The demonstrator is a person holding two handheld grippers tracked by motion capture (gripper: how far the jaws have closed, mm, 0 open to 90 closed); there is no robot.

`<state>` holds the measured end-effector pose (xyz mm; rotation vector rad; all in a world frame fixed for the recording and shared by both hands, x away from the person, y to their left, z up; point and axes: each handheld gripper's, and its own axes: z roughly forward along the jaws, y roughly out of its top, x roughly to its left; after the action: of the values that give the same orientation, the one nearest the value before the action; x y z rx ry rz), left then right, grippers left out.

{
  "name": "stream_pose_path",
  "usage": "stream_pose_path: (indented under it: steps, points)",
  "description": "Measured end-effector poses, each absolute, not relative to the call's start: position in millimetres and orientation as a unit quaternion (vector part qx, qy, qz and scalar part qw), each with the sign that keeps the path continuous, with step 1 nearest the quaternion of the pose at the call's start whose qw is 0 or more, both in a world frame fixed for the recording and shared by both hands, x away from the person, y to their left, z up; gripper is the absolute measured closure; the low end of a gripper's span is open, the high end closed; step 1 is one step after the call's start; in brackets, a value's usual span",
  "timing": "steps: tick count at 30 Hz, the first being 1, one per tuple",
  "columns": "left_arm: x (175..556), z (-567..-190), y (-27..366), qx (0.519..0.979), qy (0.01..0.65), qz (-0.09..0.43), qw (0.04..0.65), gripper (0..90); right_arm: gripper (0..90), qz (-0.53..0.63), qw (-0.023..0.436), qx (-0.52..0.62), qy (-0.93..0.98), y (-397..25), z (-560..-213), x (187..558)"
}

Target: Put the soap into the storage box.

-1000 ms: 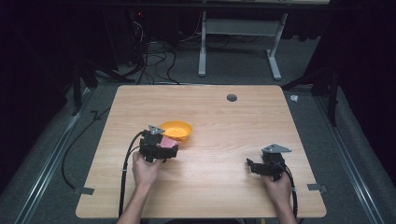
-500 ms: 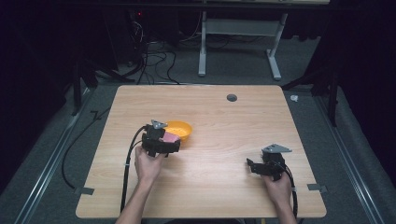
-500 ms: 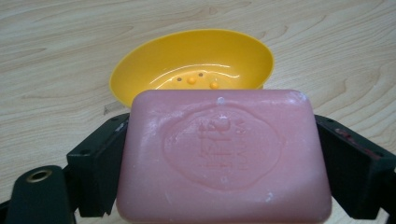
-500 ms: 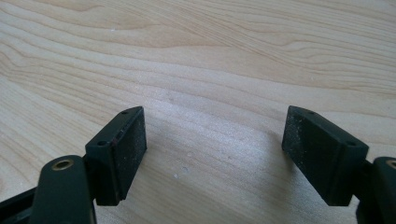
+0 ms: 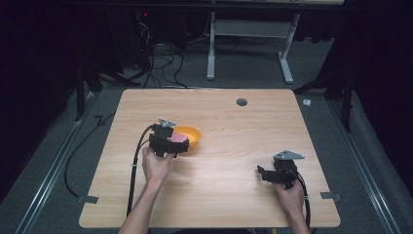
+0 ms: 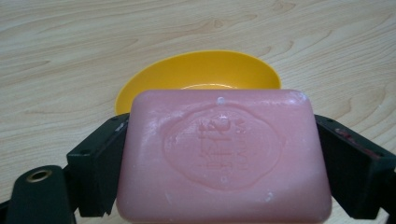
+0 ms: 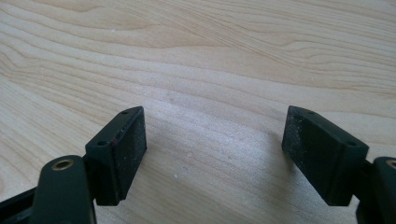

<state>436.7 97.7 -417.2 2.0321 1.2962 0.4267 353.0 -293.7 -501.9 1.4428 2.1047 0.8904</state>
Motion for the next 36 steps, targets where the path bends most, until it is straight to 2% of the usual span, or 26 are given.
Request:
stream_pose_path:
  steps: [18, 36]
  points:
    - [462, -416, 91, 0.774, 0.513, 0.165, 0.332, 13.3, 22.6, 0.322, 0.217, 0.522, 0.76, -294, -502, 353]
    - [480, -430, 79, 0.759, 0.536, 0.156, 0.334, 13.3, 22.6, 0.324, 0.217, 0.523, 0.758, -294, -502, 353]
